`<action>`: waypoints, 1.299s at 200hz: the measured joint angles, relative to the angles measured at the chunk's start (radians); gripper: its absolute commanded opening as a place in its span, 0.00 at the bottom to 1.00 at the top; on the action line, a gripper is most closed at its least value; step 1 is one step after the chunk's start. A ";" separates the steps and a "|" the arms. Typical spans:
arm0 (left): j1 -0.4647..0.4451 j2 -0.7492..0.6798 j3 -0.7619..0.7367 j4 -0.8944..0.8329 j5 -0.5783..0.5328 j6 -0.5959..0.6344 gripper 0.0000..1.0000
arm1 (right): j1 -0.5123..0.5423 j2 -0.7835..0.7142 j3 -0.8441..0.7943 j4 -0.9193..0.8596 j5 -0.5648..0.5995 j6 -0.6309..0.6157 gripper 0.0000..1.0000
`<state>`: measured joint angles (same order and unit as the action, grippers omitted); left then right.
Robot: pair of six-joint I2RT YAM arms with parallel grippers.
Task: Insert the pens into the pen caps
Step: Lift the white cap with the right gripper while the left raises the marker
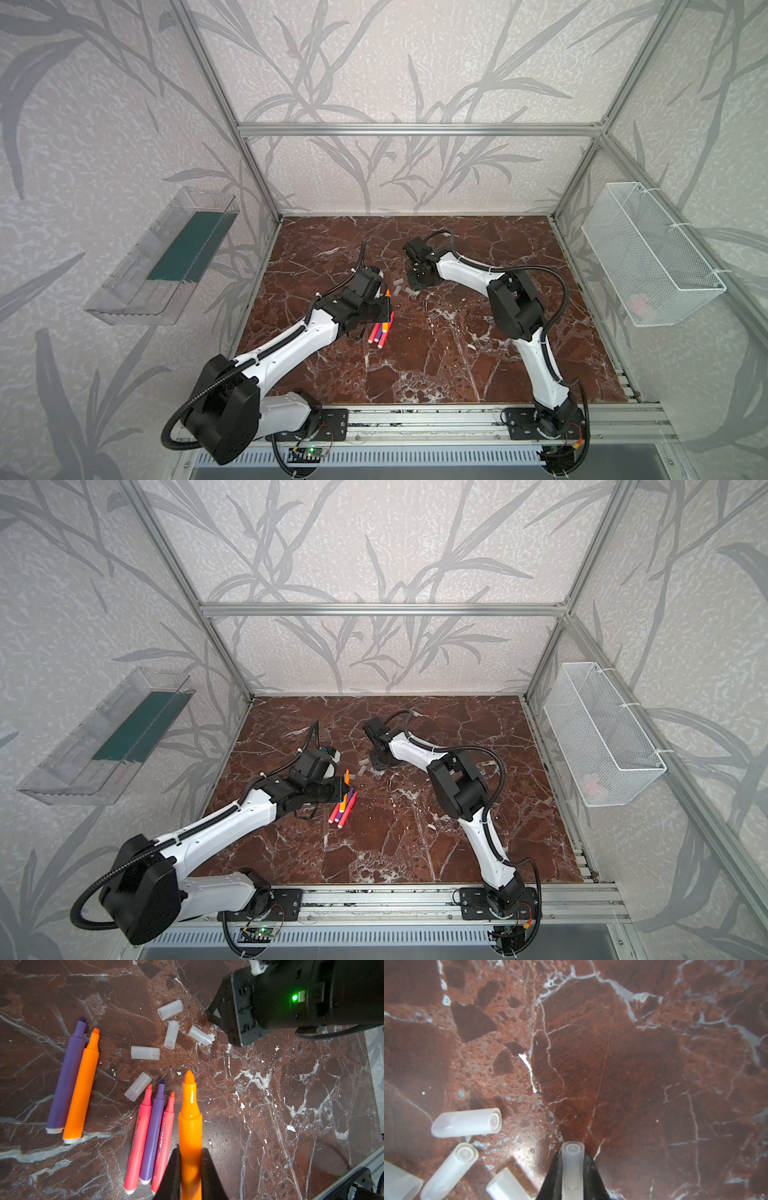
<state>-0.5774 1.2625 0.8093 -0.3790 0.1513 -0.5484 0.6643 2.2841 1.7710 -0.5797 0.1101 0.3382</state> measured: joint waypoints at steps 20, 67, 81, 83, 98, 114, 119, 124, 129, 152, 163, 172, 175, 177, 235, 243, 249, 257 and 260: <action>0.000 0.000 -0.005 0.007 0.015 0.000 0.00 | -0.009 -0.049 -0.099 0.092 -0.023 0.030 0.08; 0.000 -0.006 -0.025 0.053 0.094 -0.001 0.00 | -0.069 -0.249 -0.404 0.241 -0.086 0.105 0.02; 0.000 -0.010 -0.030 0.069 0.122 -0.002 0.00 | -0.087 -0.325 -0.494 0.298 -0.103 0.127 0.01; 0.000 -0.010 -0.031 0.073 0.128 -0.002 0.00 | -0.090 -0.338 -0.503 0.304 -0.104 0.129 0.01; -0.002 -0.018 -0.035 0.088 0.159 -0.005 0.00 | -0.100 -0.422 -0.579 0.363 -0.124 0.151 0.00; -0.007 -0.029 -0.040 0.113 0.192 -0.013 0.00 | -0.101 -0.503 -0.647 0.431 -0.146 0.174 0.00; -0.009 -0.033 -0.043 0.123 0.201 -0.015 0.00 | -0.101 -0.526 -0.668 0.455 -0.155 0.181 0.00; -0.013 -0.036 -0.047 0.133 0.213 -0.019 0.00 | -0.101 -0.551 -0.696 0.490 -0.166 0.192 0.00; -0.018 -0.038 -0.050 0.145 0.227 -0.024 0.00 | -0.101 -0.578 -0.721 0.518 -0.178 0.200 0.00; -0.048 -0.038 -0.057 0.191 0.266 -0.038 0.00 | -0.101 -0.684 -0.855 0.674 -0.235 0.259 0.00; -0.072 -0.037 -0.058 0.214 0.278 -0.045 0.00 | -0.102 -0.726 -0.909 0.736 -0.257 0.294 0.00; -0.093 -0.034 -0.058 0.229 0.283 -0.048 0.00 | -0.102 -0.757 -0.947 0.775 -0.271 0.318 0.00; -0.101 -0.033 -0.058 0.235 0.285 -0.049 0.00 | -0.102 -0.769 -0.958 0.788 -0.276 0.328 0.00; -0.106 -0.032 -0.058 0.238 0.286 -0.050 0.00 | -0.102 -0.775 -0.966 0.798 -0.278 0.329 0.00; -0.175 -0.013 -0.058 0.307 0.318 -0.050 0.00 | -0.102 -1.045 -1.164 0.974 -0.278 0.451 0.00; -0.175 -0.010 -0.058 0.316 0.327 -0.049 0.00 | -0.102 -1.090 -1.191 0.984 -0.270 0.465 0.00; -0.175 -0.008 -0.058 0.324 0.334 -0.049 0.00 | -0.102 -1.119 -1.209 0.990 -0.264 0.474 0.00; -0.175 -0.003 -0.058 0.336 0.347 -0.049 0.00 | -0.101 -1.154 -1.229 0.996 -0.256 0.486 0.00; -0.175 -0.002 -0.058 0.341 0.351 -0.048 0.00 | -0.101 -1.169 -1.238 0.998 -0.251 0.491 0.00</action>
<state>-0.7528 1.2606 0.7509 -0.0383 0.5018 -0.5968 0.5629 1.1149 0.5331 0.4187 -0.1413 0.8291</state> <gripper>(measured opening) 0.148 0.160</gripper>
